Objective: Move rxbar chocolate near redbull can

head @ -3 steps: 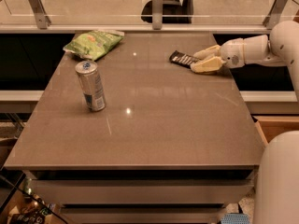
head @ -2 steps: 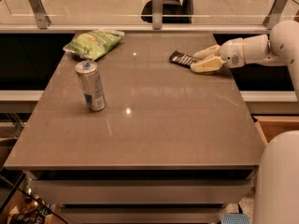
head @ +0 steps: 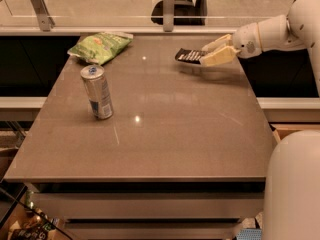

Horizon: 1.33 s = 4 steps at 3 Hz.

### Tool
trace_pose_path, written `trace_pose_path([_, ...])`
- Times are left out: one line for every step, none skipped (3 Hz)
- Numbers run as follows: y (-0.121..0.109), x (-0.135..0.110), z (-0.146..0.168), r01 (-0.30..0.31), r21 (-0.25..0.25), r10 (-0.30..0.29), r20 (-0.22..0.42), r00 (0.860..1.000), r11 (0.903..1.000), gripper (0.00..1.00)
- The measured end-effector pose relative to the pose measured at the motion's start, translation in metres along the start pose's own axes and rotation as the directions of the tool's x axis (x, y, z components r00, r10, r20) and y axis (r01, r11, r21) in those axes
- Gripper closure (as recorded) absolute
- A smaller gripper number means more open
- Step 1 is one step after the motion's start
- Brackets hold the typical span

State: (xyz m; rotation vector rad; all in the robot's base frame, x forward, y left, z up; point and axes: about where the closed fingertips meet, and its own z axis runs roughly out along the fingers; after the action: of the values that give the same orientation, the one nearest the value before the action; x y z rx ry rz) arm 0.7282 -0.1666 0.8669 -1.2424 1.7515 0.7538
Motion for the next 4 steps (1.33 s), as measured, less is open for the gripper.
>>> trace_pose_path([0.008, -0.019, -0.003, 0.005, -0.017, -0.005, -0.020, 1.000, 0.9998, 1.00])
trace_pose_path([0.019, -0.032, -0.009, 0.017, -0.026, -0.018, -0.022, 1.000, 0.9995, 1.00])
trace_pose_path([0.033, -0.043, -0.021, 0.038, -0.013, -0.038, -0.019, 0.999, 0.9992, 1.00])
trace_pose_path([0.053, -0.047, -0.027, 0.053, 0.005, -0.053, -0.021, 0.998, 0.9986, 1.00])
